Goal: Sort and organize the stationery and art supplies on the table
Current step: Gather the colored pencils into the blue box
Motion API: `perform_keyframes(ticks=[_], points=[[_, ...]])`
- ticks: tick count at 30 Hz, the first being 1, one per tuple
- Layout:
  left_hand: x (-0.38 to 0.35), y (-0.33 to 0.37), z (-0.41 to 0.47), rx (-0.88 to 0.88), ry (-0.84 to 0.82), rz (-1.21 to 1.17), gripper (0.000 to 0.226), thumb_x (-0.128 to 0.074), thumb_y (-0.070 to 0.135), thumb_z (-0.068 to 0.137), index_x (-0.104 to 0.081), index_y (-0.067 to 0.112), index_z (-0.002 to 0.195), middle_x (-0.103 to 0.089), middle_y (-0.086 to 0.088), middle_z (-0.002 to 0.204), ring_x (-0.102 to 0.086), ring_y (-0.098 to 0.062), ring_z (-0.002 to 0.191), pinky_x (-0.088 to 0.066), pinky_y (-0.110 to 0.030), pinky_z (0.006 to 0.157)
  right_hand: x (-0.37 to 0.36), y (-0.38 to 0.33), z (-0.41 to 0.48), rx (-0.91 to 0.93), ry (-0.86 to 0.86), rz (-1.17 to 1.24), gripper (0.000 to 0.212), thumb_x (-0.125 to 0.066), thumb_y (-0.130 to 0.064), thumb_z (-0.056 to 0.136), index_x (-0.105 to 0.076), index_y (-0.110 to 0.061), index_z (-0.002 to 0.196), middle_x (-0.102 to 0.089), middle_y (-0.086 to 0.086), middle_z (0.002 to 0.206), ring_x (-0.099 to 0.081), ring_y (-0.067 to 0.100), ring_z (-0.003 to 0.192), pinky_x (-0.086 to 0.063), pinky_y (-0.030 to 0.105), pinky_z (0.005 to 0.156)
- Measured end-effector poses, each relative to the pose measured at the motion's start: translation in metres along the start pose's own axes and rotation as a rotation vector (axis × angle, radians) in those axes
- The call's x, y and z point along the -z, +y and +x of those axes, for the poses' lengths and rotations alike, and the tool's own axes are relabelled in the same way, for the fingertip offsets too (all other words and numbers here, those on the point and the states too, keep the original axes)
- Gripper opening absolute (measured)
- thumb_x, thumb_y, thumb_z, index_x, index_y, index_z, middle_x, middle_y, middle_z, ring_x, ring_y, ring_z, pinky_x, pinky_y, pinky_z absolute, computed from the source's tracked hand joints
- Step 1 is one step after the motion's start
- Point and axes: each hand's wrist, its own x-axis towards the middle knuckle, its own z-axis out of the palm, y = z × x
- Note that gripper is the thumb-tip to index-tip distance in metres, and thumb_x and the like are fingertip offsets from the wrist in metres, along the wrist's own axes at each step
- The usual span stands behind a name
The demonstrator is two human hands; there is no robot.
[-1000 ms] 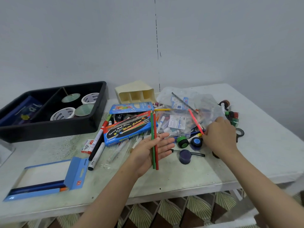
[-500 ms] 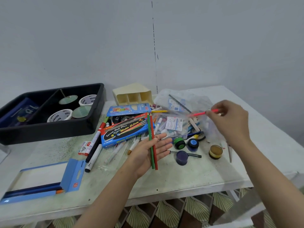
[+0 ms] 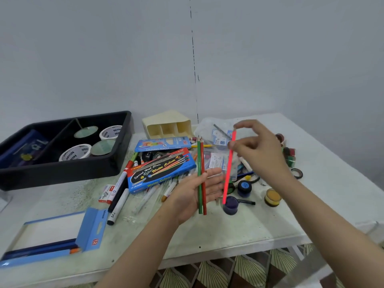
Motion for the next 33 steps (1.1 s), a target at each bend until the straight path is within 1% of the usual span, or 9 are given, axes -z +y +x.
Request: perform_keyframes(ticks=[2,5,9,15,18,22,25,28,33], points=[[-0.001,0.002,0.000,0.008,-0.035,0.035,0.035,-0.032,0.021,0.101,-0.058,0.009,0.120,-0.069,-0.009,0.113,-0.067,-0.023,0.098,-0.053,-0.033,0.085,-0.012,0.007,0.001,-0.027,-0.052,-0.019,0.033,-0.071,-0.011,0.081,-0.058,-0.027,0.107,-0.068,0.010,0.065,-0.062,0.030,0.069,-0.050,0.025,0.067],[0.001,0.002,-0.002,0.022,-0.016,0.002,0.032,-0.035,0.018,0.100,-0.062,0.008,0.115,-0.069,-0.004,0.089,-0.059,-0.013,0.063,-0.049,-0.023,0.058,-0.025,0.018,0.011,-0.072,-0.159,-0.071,0.026,-0.072,-0.015,0.081,-0.061,-0.029,0.099,-0.068,0.012,0.068,-0.055,0.011,0.055,-0.043,0.012,0.057],[0.013,0.002,-0.003,-0.005,0.048,-0.121,0.029,-0.042,0.014,0.094,-0.061,0.003,0.114,-0.051,0.001,0.068,-0.039,-0.007,0.050,-0.034,-0.018,0.046,-0.039,0.035,0.032,-0.025,-0.257,-0.280,0.009,-0.065,-0.022,0.087,-0.066,-0.031,0.090,-0.062,-0.008,0.069,-0.050,0.001,0.058,-0.038,0.015,0.058],[0.033,0.010,-0.011,-0.053,0.126,-0.107,0.029,-0.037,0.003,0.096,-0.059,0.006,0.115,-0.069,-0.001,0.081,-0.058,-0.011,0.059,-0.049,-0.023,0.055,-0.059,0.060,0.068,0.179,-0.284,-0.871,0.030,-0.053,-0.025,0.093,-0.063,-0.027,0.121,-0.055,0.006,0.113,-0.047,0.024,0.108,-0.035,0.031,0.084],[0.040,0.014,-0.013,-0.071,0.161,-0.144,0.028,-0.035,0.004,0.099,-0.058,0.006,0.116,-0.072,-0.008,0.104,-0.069,-0.018,0.072,-0.058,-0.029,0.063,-0.069,0.067,0.077,0.239,-0.295,-1.045,0.029,-0.053,-0.024,0.090,-0.067,-0.023,0.115,-0.054,0.008,0.112,-0.046,0.028,0.107,-0.035,0.034,0.083],[0.046,0.019,-0.015,-0.096,0.204,-0.183,0.028,-0.037,0.003,0.098,-0.059,0.007,0.114,-0.070,-0.012,0.110,-0.070,-0.026,0.093,-0.059,-0.033,0.073,-0.076,0.074,0.081,0.290,-0.269,-1.090,0.021,-0.057,-0.014,0.087,-0.073,-0.009,0.100,-0.057,0.012,0.104,-0.049,0.032,0.100,-0.030,0.032,0.073],[0.051,0.021,-0.015,-0.105,0.241,-0.176,0.029,-0.037,0.004,0.098,-0.058,0.008,0.117,-0.067,-0.016,0.115,-0.067,-0.029,0.101,-0.058,-0.035,0.078,-0.075,0.075,0.082,0.256,-0.248,-1.041,0.023,-0.058,-0.015,0.087,-0.069,-0.011,0.107,-0.057,0.012,0.107,-0.049,0.032,0.102,-0.034,0.033,0.076],[0.054,0.023,-0.014,-0.100,0.259,-0.165,0.030,-0.038,0.005,0.098,-0.058,0.009,0.120,-0.066,-0.018,0.115,-0.066,-0.031,0.102,-0.058,-0.037,0.079,-0.075,0.076,0.083,0.242,-0.326,-1.094,0.029,-0.056,-0.023,0.090,-0.064,-0.018,0.117,-0.055,0.009,0.112,-0.046,0.029,0.107,-0.035,0.034,0.084],[0.056,0.024,-0.016,-0.097,0.242,-0.046,0.030,-0.038,0.020,0.100,-0.057,0.028,0.122,-0.069,-0.013,0.112,-0.071,-0.025,0.084,-0.059,-0.041,0.071,-0.076,0.077,0.086,0.211,-0.298,-1.108,0.024,-0.054,-0.016,0.089,-0.066,-0.014,0.110,-0.055,0.008,0.115,-0.046,0.027,0.109,-0.034,0.032,0.082]])
